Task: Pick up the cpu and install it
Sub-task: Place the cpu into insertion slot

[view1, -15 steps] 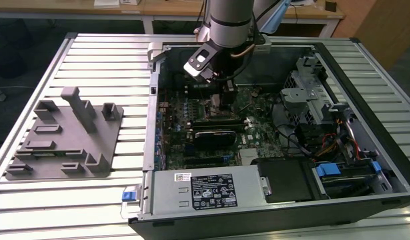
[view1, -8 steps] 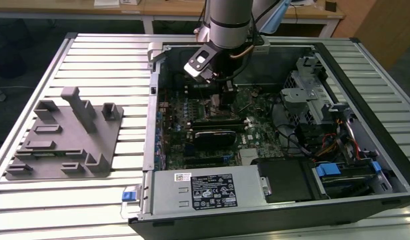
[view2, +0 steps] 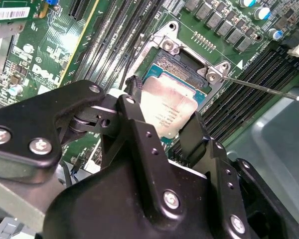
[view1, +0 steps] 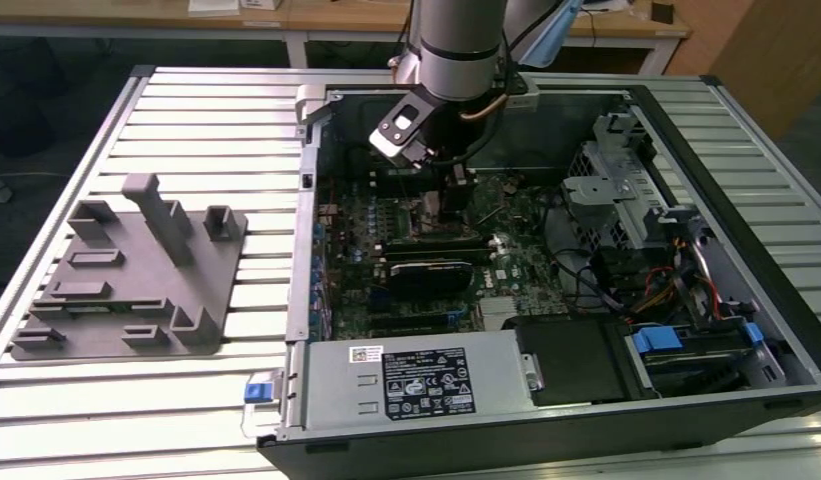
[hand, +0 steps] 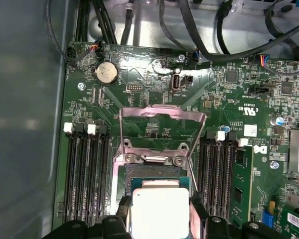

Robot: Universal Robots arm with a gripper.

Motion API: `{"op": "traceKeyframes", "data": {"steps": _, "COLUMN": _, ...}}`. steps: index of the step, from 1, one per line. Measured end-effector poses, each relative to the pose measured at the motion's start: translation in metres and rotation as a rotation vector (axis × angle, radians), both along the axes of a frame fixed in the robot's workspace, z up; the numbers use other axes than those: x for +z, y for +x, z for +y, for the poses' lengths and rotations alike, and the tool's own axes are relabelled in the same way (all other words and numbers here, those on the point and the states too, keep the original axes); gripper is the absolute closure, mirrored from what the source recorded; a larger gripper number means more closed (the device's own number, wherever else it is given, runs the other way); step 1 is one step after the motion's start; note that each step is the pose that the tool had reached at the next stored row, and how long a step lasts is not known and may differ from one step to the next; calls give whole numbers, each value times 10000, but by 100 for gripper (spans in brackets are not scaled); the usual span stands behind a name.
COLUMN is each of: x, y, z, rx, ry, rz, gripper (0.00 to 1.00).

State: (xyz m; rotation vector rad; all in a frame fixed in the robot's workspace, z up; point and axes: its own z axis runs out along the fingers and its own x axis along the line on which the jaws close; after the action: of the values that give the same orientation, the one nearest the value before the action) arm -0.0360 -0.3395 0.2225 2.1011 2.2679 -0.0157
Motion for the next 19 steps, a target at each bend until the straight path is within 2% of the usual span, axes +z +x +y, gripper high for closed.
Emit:
{"op": "traceKeyframes", "data": {"steps": 13, "x": -78, "y": 31, "z": 3, "rx": -12, "ry": -40, "rz": 1, "gripper": 45}}
{"op": "traceKeyframes", "data": {"steps": 19, "x": -108, "y": 33, "z": 4, "rx": -211, "ry": -39, "rz": 2, "gripper": 45}}
